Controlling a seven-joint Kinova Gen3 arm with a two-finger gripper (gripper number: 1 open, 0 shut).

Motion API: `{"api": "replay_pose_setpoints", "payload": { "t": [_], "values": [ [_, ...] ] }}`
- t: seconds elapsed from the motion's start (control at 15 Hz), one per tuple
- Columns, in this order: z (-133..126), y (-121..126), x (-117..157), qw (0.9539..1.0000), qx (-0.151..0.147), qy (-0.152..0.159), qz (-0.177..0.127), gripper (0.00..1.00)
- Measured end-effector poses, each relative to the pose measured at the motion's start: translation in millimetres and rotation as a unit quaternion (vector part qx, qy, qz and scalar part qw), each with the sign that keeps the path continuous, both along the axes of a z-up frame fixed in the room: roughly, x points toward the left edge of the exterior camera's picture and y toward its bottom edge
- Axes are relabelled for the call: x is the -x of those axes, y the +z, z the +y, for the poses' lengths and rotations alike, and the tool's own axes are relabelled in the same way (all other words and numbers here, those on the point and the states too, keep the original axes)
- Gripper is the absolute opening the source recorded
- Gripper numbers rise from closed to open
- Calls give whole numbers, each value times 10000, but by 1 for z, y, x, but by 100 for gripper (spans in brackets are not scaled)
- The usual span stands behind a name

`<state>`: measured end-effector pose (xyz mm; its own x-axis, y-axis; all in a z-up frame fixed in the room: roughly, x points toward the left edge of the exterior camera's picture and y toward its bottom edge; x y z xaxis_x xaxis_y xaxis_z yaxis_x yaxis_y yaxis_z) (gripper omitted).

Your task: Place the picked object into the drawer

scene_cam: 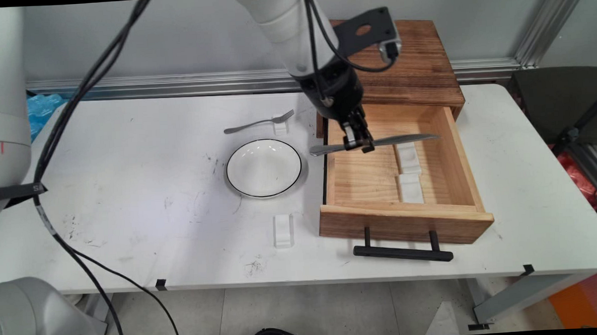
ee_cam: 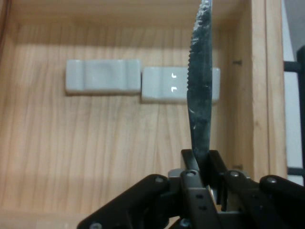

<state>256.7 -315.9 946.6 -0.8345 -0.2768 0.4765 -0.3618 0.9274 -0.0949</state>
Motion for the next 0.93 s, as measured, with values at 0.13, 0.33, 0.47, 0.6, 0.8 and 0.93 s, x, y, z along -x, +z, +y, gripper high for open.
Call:
{"api": "replay_pose_setpoints", "payload": {
  "t": [0.13,0.33,0.47,0.6,0.8,0.93],
  "values": [
    [-3,-10,9,10000,28,-1,0,0],
    [-7,-25,21,10000,63,-25,-11,0],
    [-9,-32,26,10000,88,-32,-12,0],
    [-12,-40,33,9999,122,-43,-13,0],
    [-16,-52,42,9999,163,-46,-5,0],
    [-18,-58,46,9998,172,-49,4,0]
  ]
}}
